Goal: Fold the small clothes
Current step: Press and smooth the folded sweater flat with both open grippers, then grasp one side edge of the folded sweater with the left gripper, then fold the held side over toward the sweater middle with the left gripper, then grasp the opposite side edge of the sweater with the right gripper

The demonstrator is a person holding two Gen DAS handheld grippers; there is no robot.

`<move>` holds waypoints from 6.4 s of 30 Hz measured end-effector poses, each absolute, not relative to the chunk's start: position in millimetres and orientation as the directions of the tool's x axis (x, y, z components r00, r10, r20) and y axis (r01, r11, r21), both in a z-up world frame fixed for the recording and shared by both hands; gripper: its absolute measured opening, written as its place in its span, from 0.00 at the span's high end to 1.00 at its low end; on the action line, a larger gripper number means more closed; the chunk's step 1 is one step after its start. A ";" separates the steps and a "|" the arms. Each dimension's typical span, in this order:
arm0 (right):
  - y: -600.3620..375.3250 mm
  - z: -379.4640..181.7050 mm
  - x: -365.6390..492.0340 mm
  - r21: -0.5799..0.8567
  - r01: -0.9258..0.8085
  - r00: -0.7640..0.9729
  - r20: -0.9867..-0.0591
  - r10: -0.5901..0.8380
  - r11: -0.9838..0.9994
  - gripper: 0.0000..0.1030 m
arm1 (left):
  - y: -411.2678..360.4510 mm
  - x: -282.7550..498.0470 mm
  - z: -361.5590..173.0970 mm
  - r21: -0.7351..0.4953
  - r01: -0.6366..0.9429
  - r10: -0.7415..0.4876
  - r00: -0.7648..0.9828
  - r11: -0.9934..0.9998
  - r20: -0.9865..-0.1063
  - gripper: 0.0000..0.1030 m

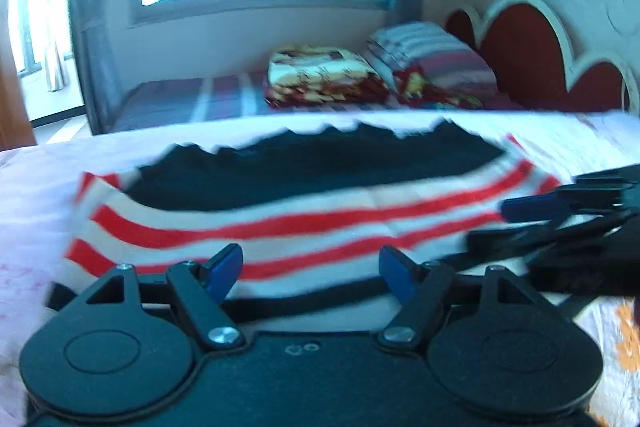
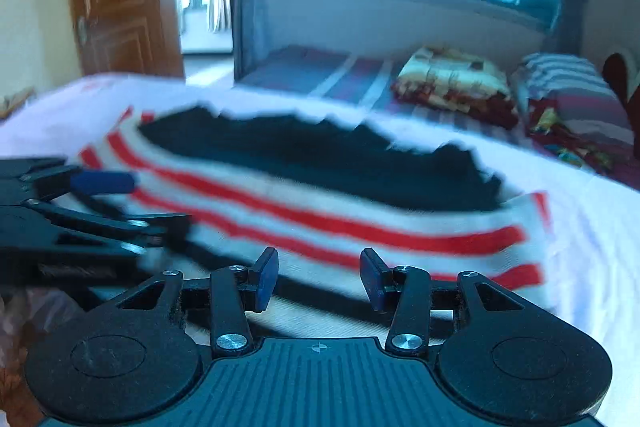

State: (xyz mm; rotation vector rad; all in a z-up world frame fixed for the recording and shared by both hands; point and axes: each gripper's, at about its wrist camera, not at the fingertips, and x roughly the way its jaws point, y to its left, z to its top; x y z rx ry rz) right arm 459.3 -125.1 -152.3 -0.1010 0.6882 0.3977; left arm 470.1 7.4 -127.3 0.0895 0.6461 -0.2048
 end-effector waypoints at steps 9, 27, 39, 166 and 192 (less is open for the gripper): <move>-126.0 -160.1 456.7 0.047 -0.371 0.688 -0.657 0.309 0.927 0.56 | 14.8 452.1 -135.9 -0.003 0.216 -0.173 0.771 0.976 -0.613 0.25; -134.3 -158.9 382.1 0.078 -0.304 0.702 -0.656 0.279 0.949 0.56 | 20.0 397.8 -133.8 0.015 0.181 -0.127 0.743 0.983 -0.658 0.27; -227.4 -147.1 373.3 0.106 -0.098 0.707 -0.692 0.144 0.990 0.83 | 107.3 388.1 -132.9 -0.063 0.025 -0.061 0.741 0.998 -0.669 0.27; -303.0 -141.3 454.4 0.864 0.045 0.603 -0.423 0.676 0.501 0.20 | 55.0 465.9 -109.6 -0.364 0.026 -0.257 0.756 0.931 -0.603 0.31; -289.8 -159.0 454.3 0.585 -0.105 0.639 -0.580 0.505 0.804 0.76 | 9.9 488.8 -131.2 -0.291 0.131 -0.295 0.709 0.948 -0.641 0.31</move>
